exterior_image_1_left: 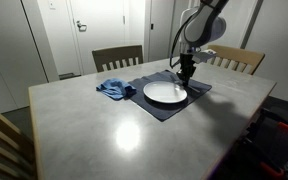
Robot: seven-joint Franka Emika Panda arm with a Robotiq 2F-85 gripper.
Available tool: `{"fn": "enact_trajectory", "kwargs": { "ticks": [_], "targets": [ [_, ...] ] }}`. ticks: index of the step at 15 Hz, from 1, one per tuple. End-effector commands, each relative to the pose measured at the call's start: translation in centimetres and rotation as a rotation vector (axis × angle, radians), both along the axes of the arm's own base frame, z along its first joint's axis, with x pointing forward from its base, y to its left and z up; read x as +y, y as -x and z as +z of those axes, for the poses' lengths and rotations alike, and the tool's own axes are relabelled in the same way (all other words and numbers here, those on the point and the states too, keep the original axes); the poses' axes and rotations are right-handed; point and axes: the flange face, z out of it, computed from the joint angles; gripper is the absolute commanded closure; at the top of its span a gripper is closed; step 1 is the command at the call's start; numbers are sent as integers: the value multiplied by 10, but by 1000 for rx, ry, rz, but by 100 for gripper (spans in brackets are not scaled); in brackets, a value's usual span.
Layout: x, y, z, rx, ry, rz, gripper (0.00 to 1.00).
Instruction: Place the fork on the plate
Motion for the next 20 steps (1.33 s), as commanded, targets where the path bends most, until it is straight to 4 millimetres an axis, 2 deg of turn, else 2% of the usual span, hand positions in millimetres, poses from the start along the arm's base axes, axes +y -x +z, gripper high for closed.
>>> {"fn": "enact_trajectory", "kwargs": {
  "ticks": [1, 11, 20],
  "targets": [
    [-7, 12, 7, 3, -4, -14, 97],
    [-16, 26, 25, 75, 24, -96, 97],
    [3, 43, 39, 44, 90, -110, 97]
  ]
}}
